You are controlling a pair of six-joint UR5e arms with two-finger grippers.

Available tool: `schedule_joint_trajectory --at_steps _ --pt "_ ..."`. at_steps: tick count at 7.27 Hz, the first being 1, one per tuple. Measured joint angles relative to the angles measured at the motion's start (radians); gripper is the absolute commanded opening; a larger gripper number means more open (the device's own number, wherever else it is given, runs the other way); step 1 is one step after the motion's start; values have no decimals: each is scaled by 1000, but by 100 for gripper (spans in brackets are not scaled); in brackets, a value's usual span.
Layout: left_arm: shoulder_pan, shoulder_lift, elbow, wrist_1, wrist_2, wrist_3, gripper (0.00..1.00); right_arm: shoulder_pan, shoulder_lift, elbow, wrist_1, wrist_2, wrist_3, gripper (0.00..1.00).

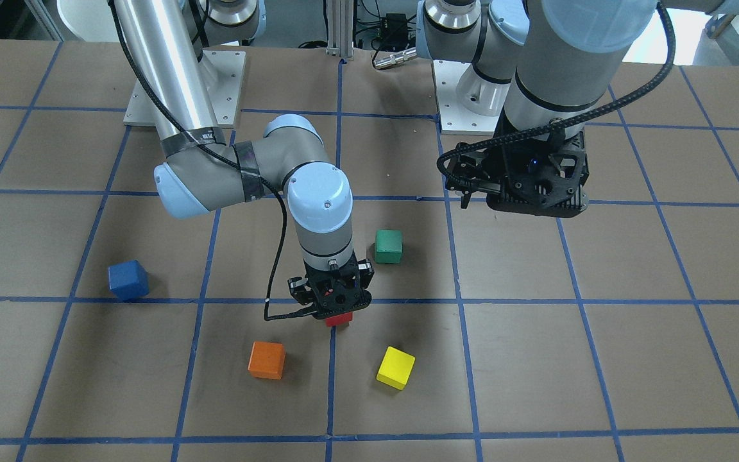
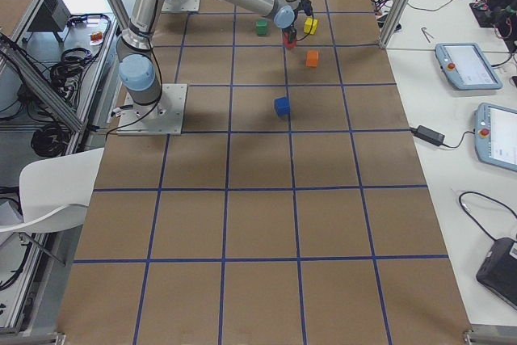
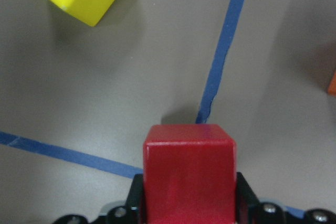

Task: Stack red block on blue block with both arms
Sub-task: 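Close the right gripper on the red cube and lift it, then carry the red cube with the right gripper over the blue cube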

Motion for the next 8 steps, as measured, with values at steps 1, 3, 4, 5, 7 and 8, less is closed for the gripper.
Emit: schedule_joint_trajectory --at_steps 1,3,4,5,7,8 --pt "0 3 -5 1 -1 1 100 -19 -40 1 47 -5 -1 0" --pt "0 7 -10 0 -5 -1 100 -123 -141 14 178 -10 -6 0" --pt "1 10 -13 1 -7 -3 100 -200 -200 28 249 -11 -40 0" --pt "3 12 -14 2 -8 -3 100 -272 -260 67 288 -13 -114 0" --pt "8 15 -15 5 -10 -3 100 -408 -362 206 265 -13 -311 0" --pt "9 16 -15 11 -11 -3 100 -480 -389 265 222 -13 -419 0"
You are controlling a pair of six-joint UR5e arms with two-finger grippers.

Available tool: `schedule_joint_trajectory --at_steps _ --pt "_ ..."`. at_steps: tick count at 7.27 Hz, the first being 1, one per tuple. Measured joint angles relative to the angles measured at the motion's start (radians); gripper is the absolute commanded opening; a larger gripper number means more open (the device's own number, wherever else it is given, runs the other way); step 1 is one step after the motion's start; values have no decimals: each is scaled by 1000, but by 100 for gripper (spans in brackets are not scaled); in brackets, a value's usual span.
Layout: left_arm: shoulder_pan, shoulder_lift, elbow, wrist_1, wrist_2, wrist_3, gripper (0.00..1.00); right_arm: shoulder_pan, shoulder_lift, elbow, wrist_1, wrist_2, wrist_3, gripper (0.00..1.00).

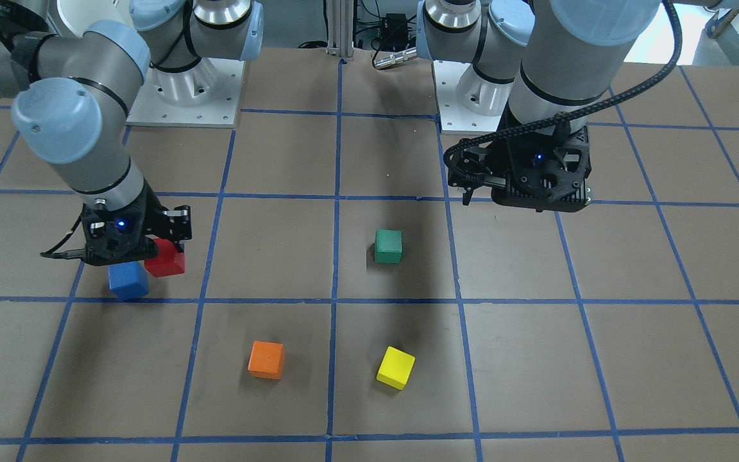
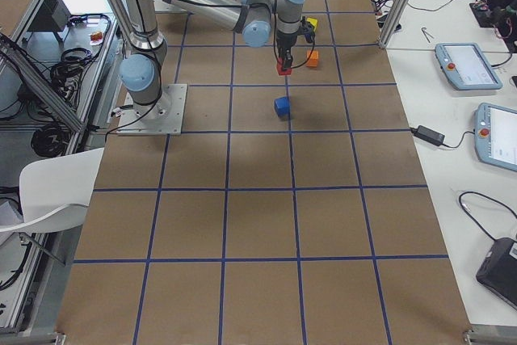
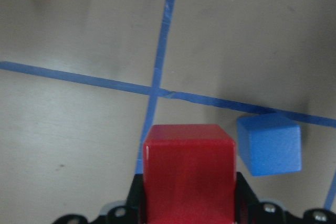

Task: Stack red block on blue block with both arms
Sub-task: 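Carry the red cube with the right gripper over the blue cube, then lower the red cube onto the blue cube with the right gripper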

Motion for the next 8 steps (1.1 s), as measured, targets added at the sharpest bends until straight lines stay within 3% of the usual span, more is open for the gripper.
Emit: schedule_joint_trajectory --at_steps 3,6,8 --pt "0 -3 1 30 0 -2 100 -150 -15 84 -67 1 -256 0" --pt "-1 -4 2 35 -12 -3 100 -186 -7 145 -185 5 -342 0" --pt "-1 -1 2 36 -52 1 100 -188 -6 164 -198 13 -346 0"
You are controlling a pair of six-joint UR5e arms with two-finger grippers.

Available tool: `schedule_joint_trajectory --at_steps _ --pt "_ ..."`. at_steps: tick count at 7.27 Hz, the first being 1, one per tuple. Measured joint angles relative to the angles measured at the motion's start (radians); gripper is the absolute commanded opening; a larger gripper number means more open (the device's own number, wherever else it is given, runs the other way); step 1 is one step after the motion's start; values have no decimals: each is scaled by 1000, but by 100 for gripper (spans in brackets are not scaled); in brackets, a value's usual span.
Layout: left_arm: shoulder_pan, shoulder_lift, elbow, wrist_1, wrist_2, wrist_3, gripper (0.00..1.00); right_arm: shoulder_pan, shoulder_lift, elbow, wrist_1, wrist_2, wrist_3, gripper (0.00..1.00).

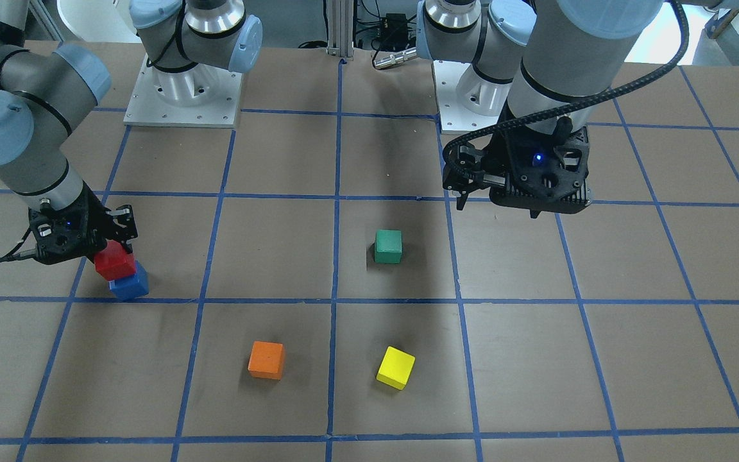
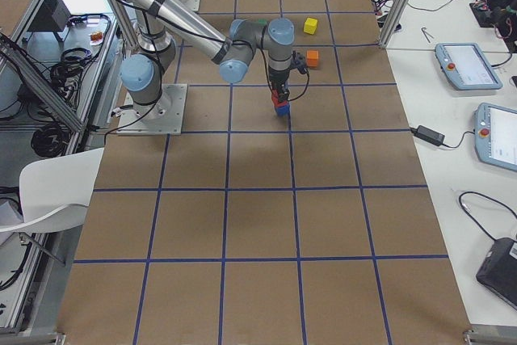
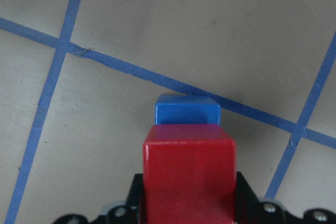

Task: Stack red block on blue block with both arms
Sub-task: 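Lower the red cube onto the blue cube with the right gripper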

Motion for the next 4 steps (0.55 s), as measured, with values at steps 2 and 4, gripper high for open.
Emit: schedule_joint_trajectory --at_steps 2,4 --pt "-1 1 -1 0 -10 3 100 0 1 2 -4 4 2 6" --pt "-1 3 -3 -1 -7 4 100 0 4 -2 -6 4 6 6"
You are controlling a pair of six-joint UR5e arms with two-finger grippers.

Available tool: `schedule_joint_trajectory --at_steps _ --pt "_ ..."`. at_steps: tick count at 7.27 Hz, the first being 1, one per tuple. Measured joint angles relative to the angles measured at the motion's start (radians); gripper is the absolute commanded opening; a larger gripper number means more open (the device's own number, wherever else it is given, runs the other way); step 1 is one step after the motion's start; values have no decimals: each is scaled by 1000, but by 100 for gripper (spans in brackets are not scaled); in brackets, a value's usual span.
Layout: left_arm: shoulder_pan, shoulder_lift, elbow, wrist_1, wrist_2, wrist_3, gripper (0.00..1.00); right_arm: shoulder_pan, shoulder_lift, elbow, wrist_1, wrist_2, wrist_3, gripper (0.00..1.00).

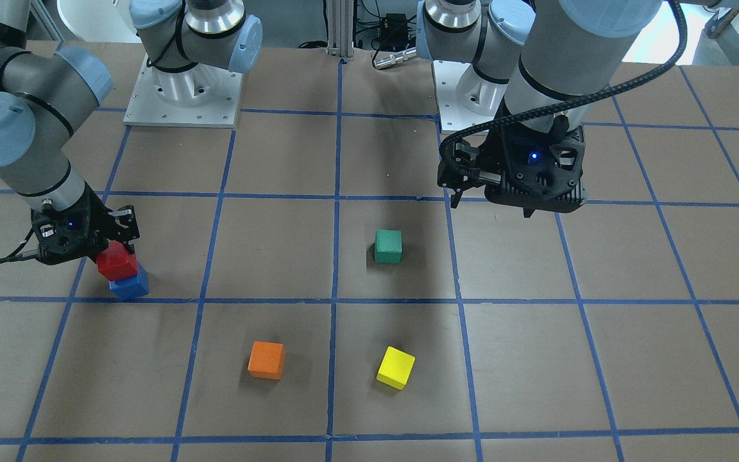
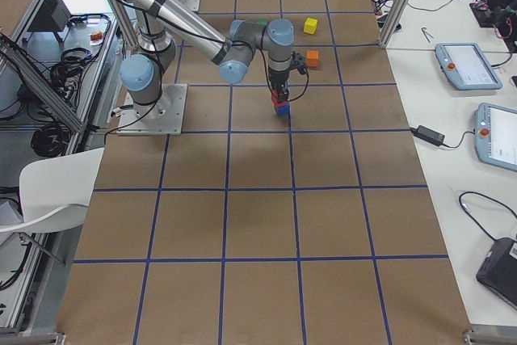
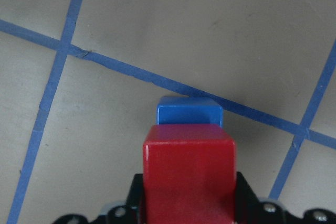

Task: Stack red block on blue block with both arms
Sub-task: 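Lower the red cube onto the blue cube with the right gripper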

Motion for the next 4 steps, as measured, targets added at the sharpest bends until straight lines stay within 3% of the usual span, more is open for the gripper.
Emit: schedule_joint_trajectory --at_steps 2,3,4 --pt "2 8 -1 -5 7 1 100 0 18 -5 -14 1 2 7" --pt "7 10 1 -3 4 1 100 0 26 -5 -27 1 4 48" --pt "14 10 2 -1 2 2 100 0 29 -6 -33 2 7 99"
